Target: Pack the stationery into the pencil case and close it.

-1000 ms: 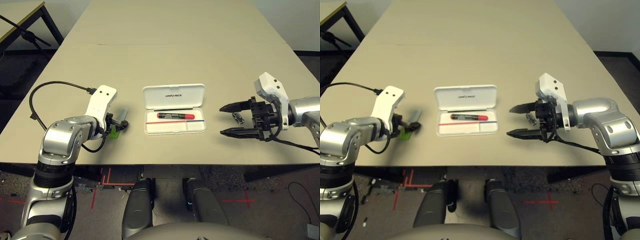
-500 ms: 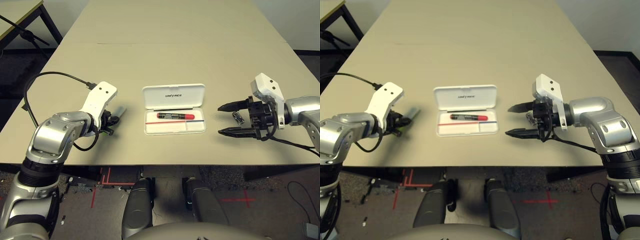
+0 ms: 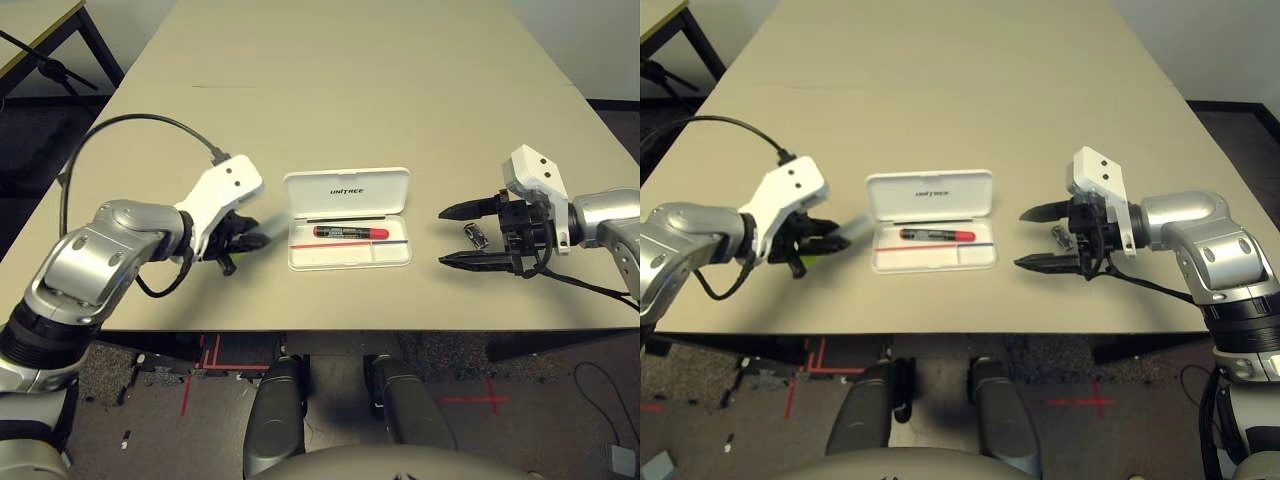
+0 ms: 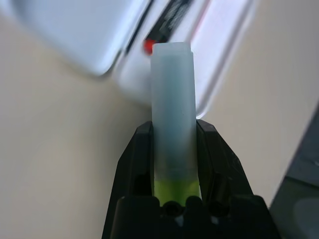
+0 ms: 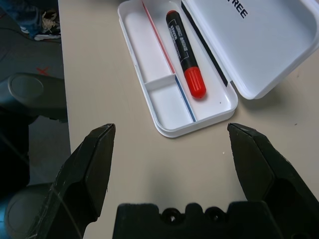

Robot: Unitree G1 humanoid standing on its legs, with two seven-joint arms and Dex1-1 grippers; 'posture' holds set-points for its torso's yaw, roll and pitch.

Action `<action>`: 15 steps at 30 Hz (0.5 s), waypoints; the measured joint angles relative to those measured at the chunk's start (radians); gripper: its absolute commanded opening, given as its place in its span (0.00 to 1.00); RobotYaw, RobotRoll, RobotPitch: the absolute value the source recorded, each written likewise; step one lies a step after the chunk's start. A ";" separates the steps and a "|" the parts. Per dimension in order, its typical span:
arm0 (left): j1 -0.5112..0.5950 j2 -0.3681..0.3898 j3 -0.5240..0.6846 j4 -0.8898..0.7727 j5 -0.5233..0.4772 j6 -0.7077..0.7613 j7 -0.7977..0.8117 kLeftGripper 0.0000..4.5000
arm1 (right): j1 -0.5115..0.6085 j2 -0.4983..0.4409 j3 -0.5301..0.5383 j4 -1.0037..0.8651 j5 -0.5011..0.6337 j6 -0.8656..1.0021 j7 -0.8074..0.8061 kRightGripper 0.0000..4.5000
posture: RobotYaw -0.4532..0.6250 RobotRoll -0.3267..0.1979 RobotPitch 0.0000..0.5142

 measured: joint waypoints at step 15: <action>-0.151 -0.139 -0.245 0.122 0.127 -0.177 -0.085 0.24 | -0.005 -0.007 0.003 0.016 -0.025 -0.013 0.021 1.00 | 0.45 0.62 0.31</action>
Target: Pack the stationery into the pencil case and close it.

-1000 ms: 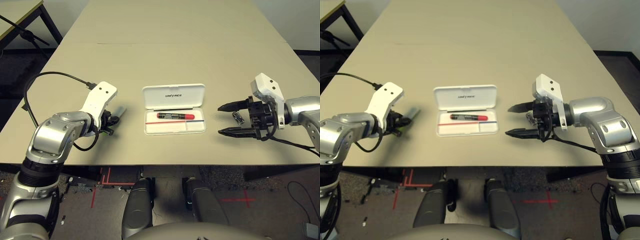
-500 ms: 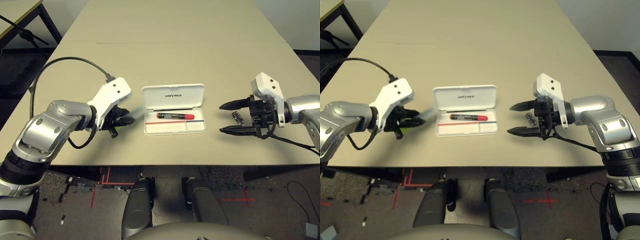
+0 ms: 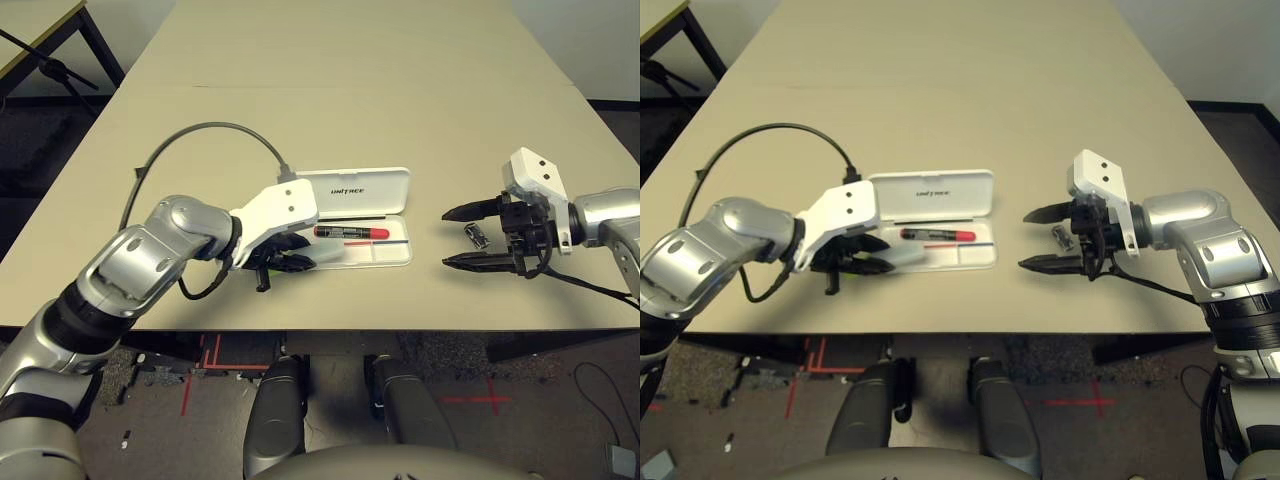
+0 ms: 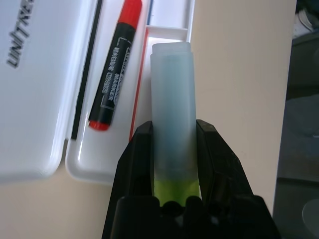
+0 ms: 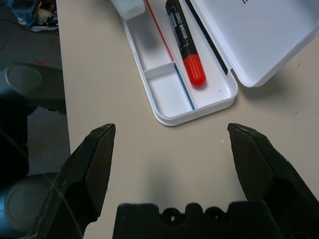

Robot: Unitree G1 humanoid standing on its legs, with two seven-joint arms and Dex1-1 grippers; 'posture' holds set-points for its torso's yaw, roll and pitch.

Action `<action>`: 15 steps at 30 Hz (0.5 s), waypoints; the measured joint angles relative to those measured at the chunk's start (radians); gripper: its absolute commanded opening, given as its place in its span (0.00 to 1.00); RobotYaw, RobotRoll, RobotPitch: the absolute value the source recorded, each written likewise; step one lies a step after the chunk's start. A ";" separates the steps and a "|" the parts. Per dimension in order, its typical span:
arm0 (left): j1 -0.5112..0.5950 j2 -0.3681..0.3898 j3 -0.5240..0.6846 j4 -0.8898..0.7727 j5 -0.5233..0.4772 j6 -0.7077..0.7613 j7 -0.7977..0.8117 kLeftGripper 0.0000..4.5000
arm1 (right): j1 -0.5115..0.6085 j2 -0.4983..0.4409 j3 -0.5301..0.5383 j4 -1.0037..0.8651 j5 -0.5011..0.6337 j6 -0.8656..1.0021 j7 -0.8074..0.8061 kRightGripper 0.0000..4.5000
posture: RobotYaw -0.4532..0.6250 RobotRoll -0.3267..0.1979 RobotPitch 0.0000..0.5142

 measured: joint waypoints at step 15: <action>-0.039 -0.107 -0.065 0.126 0.101 -0.080 -0.034 0.24 | 0.027 -0.004 0.000 -0.026 -0.005 0.001 -0.013 1.00 | 0.42 0.62 0.33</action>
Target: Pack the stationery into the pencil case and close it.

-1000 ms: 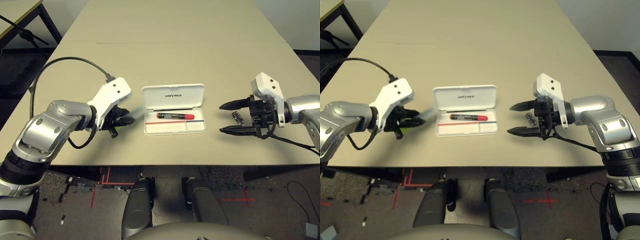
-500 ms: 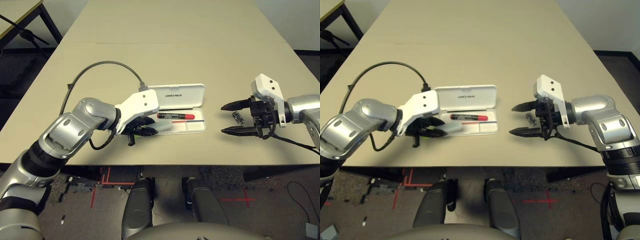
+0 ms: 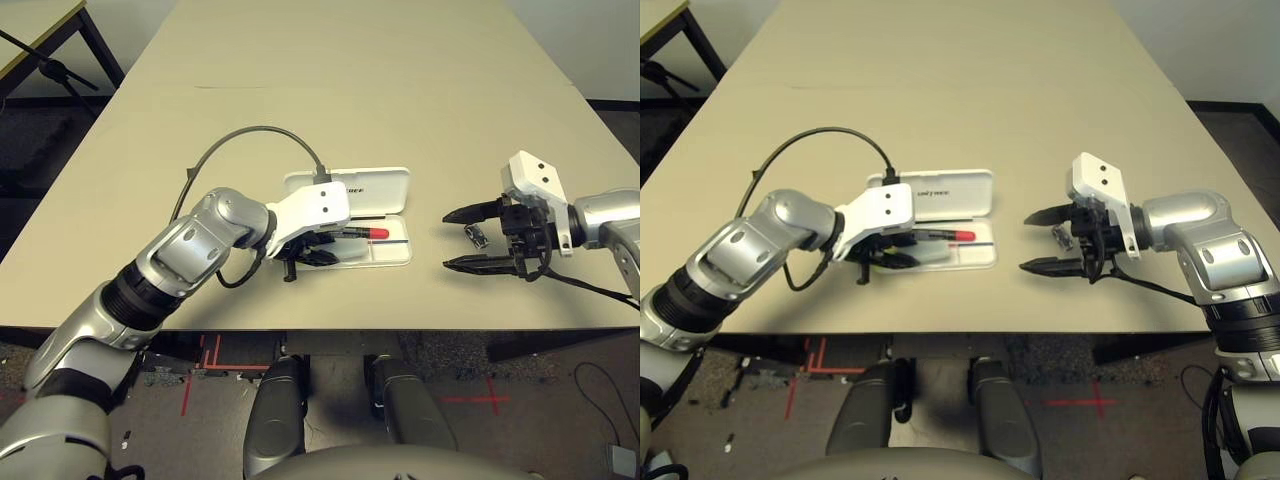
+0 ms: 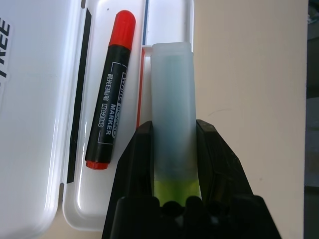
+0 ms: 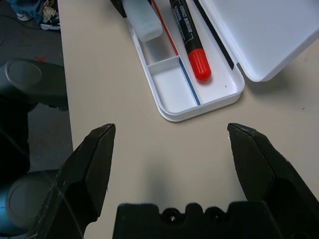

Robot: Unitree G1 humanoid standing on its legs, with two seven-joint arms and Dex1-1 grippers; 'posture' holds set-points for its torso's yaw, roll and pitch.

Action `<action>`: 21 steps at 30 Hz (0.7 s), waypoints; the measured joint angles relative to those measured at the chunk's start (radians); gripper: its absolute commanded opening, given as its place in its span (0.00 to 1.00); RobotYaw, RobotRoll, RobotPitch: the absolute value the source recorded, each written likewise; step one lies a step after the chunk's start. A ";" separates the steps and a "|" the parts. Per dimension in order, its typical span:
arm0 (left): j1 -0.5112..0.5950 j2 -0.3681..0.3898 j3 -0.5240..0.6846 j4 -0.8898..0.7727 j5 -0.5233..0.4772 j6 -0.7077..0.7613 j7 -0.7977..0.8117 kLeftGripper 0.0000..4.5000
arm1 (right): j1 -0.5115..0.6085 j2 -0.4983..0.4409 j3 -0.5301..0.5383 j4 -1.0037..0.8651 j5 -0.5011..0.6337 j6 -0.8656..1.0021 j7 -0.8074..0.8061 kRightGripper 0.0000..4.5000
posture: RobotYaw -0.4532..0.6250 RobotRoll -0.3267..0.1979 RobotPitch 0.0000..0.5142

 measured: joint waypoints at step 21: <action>0.016 0.029 0.091 -0.021 0.019 -0.026 -0.042 0.98 | 0.004 -0.008 0.000 -0.006 -0.003 -0.014 -0.004 1.00 | 0.42 0.62 0.31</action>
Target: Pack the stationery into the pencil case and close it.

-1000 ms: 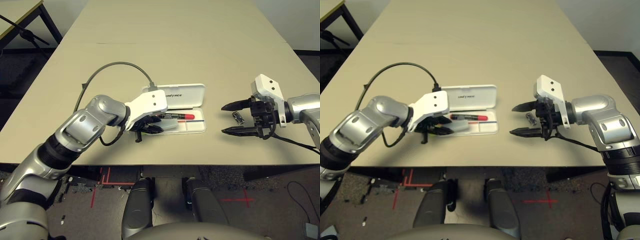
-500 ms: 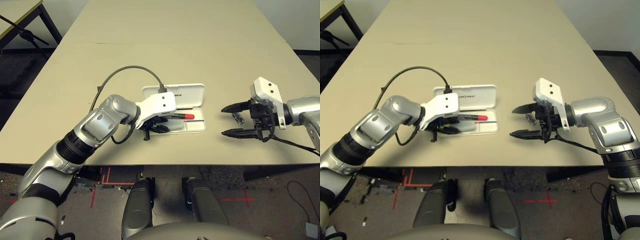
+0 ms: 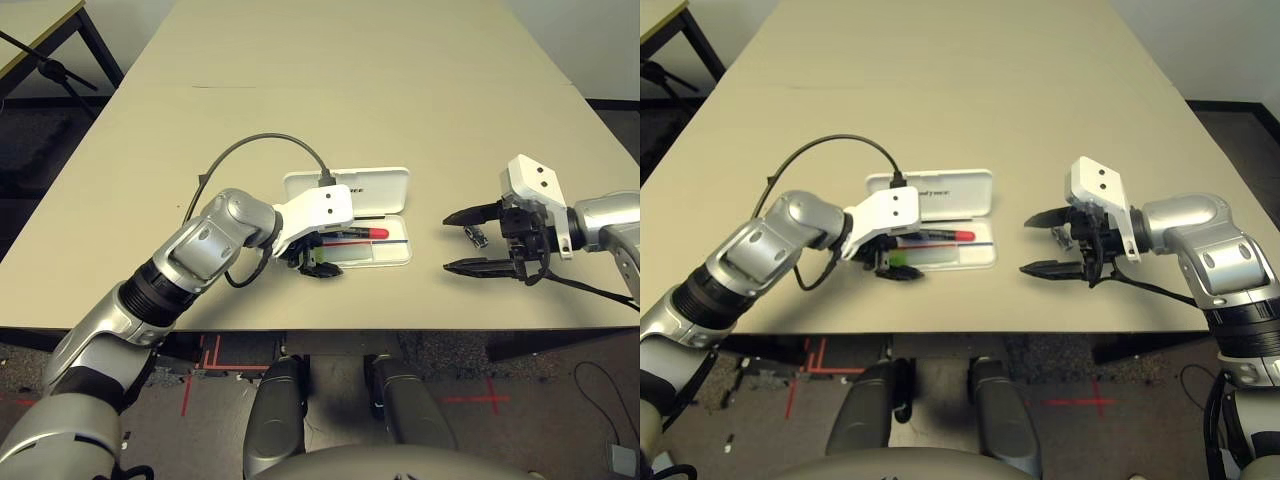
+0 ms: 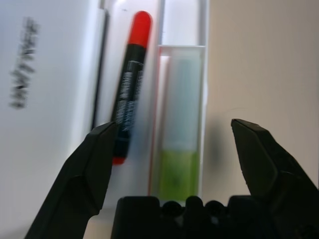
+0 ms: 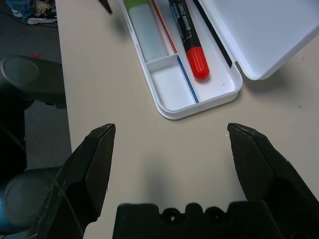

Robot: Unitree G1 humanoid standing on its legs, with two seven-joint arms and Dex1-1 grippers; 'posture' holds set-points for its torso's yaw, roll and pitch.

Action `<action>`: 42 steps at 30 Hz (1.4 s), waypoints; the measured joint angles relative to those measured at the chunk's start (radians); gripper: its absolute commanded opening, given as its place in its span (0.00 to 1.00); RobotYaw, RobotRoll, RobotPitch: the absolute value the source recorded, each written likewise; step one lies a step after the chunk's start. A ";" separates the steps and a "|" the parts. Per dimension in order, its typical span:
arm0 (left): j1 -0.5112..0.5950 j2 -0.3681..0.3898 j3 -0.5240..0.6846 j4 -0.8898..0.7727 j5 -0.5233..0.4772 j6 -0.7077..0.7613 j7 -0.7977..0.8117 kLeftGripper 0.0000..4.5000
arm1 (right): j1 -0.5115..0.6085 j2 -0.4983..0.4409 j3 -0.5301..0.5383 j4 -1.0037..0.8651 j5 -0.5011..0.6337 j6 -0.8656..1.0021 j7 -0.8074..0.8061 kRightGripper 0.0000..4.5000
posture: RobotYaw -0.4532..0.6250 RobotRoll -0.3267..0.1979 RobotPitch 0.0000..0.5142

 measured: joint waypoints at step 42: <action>0.257 0.136 0.285 -0.187 -0.271 -0.165 -0.131 0.98 | -0.037 0.161 -0.085 -0.343 -0.058 1.017 -0.798 1.00 | 0.41 0.62 0.39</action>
